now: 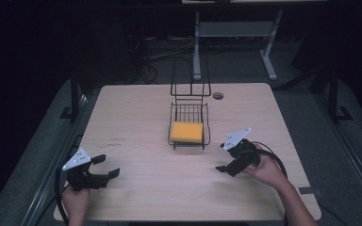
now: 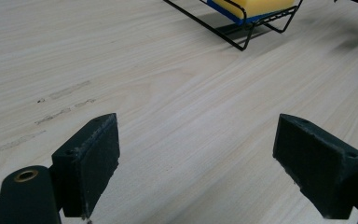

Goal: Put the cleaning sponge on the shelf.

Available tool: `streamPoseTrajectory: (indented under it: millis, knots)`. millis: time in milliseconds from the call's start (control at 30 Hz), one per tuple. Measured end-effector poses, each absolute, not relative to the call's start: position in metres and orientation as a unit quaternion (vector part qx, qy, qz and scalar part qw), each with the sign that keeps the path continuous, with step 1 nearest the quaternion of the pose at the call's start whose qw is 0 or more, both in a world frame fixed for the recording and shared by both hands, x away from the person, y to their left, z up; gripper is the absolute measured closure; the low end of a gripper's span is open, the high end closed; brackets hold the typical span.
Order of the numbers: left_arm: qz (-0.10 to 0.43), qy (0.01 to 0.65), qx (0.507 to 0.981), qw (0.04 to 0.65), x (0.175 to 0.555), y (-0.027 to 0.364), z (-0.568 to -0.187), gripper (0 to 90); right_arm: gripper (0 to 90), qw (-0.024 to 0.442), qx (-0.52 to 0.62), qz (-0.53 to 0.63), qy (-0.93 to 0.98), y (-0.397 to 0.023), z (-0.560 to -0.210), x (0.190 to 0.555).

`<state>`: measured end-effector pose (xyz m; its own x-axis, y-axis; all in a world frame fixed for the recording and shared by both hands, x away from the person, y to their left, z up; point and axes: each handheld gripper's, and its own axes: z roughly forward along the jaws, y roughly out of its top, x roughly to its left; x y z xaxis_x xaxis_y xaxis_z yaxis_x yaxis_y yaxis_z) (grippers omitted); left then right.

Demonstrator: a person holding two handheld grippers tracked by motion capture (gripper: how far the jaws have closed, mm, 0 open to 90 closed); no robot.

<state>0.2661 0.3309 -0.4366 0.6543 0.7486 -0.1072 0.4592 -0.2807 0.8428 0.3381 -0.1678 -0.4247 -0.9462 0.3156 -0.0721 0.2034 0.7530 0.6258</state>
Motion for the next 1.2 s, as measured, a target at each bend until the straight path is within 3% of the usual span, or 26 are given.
streamPoseTrajectory:
  millis: [1200]
  knots:
    - [0.159,0.385,0.784,0.460,0.266,0.330,-0.436,14.1,15.0,0.088,0.182,0.321,0.925,-0.209,-0.429,0.308]
